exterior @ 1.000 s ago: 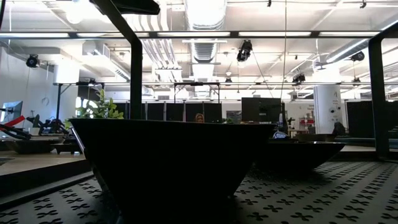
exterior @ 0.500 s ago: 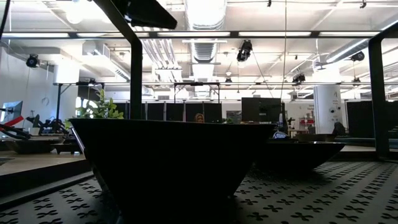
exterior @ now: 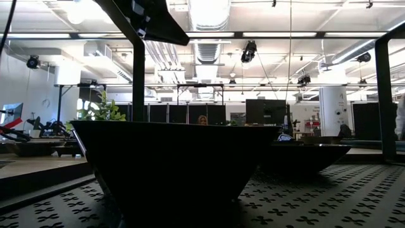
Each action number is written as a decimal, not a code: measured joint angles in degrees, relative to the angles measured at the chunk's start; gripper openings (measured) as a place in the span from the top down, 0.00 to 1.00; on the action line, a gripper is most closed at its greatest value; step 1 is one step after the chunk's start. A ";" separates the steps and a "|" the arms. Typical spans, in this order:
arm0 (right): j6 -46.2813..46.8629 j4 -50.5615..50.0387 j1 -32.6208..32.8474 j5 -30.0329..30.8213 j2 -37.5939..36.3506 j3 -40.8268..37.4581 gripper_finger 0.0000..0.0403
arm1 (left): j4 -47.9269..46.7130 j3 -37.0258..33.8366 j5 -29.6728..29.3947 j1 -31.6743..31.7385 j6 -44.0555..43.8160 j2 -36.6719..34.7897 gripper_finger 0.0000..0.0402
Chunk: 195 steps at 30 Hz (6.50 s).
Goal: Pick & Place Mini shaped plates
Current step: Stack the distorted square plate on top of the other distorted square plate on the shelf
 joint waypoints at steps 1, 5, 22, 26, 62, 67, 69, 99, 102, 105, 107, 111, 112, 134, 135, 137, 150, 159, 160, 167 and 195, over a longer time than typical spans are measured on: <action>-0.34 -0.02 -0.02 -0.05 0.00 0.00 0.85 | -0.03 0.00 -0.01 0.17 -0.56 -0.05 0.87; -0.65 0.00 -0.02 -0.07 0.00 0.00 0.85 | -1.17 0.08 -0.02 0.82 -1.17 -0.13 0.87; -0.65 0.04 0.00 -0.07 0.00 0.00 0.85 | -2.84 0.11 0.02 1.54 -1.01 -0.17 0.77; -0.45 0.04 -0.01 -0.07 0.00 0.00 0.84 | -2.84 0.11 0.04 1.54 -1.01 -0.17 0.75; 1.56 0.11 0.00 -0.07 0.00 -0.02 0.85 | -11.76 0.66 16.58 16.03 -9.56 7.46 0.75; 1.56 0.17 -0.02 -0.07 0.00 0.00 0.85 | -11.94 0.50 19.60 17.94 -10.35 7.80 0.75; 1.56 0.17 0.00 -0.07 0.00 -0.01 0.85 | -11.91 0.55 19.61 18.24 -11.14 7.80 0.75; 2.39 0.09 -0.02 -0.51 -0.11 -0.02 0.85 | -10.13 1.51 22.43 19.79 -13.62 17.80 0.75; 2.46 0.09 -0.02 -0.51 -0.26 -0.02 0.85 | -9.74 1.51 22.43 19.83 -13.62 17.99 0.75; 2.55 0.11 -0.02 -0.51 -0.45 -0.02 0.85 | -9.63 1.51 22.43 19.83 -13.62 17.61 0.75; 2.59 0.18 -0.02 -0.51 -0.48 0.00 0.85 | -9.20 1.58 22.43 19.83 -13.62 17.31 0.75; 2.59 0.17 -0.02 -0.50 -0.48 0.00 0.85 | -9.16 1.79 22.45 20.06 -13.61 17.25 0.75; 2.59 0.17 -0.02 -0.49 -0.48 -0.01 0.85 | -9.16 1.81 22.43 20.09 -13.61 17.25 0.75; 1.97 0.87 -0.04 3.14 -1.12 0.00 0.85 | -7.25 1.84 22.88 20.29 -17.35 17.18 0.75; 1.25 0.89 -0.04 3.14 -1.22 0.00 0.85 | -7.21 1.84 22.88 20.29 -17.48 17.21 0.75; -0.11 0.90 -0.04 3.14 -1.27 0.00 0.85 | -7.23 1.84 22.88 20.27 -17.77 17.52 0.75; -1.50 1.14 -0.04 3.08 -1.29 0.00 0.85 | -7.03 1.81 23.22 20.31 -18.67 21.29 0.75; -1.50 1.44 -0.04 2.97 -1.29 0.00 0.85 | -6.61 1.88 27.12 20.31 -18.58 22.22 0.75; -1.52 1.49 -0.04 2.97 -1.29 0.00 0.85 | -6.61 1.88 27.12 20.31 -18.60 22.24 0.75; -1.50 1.53 -0.04 2.97 -1.33 0.00 0.85 | -6.67 1.88 27.12 20.31 -19.37 22.29 0.82; -1.50 1.44 -0.04 2.99 -1.46 0.00 0.85 | -11.89 4.95 25.85 19.72 -20.00 17.60 1.00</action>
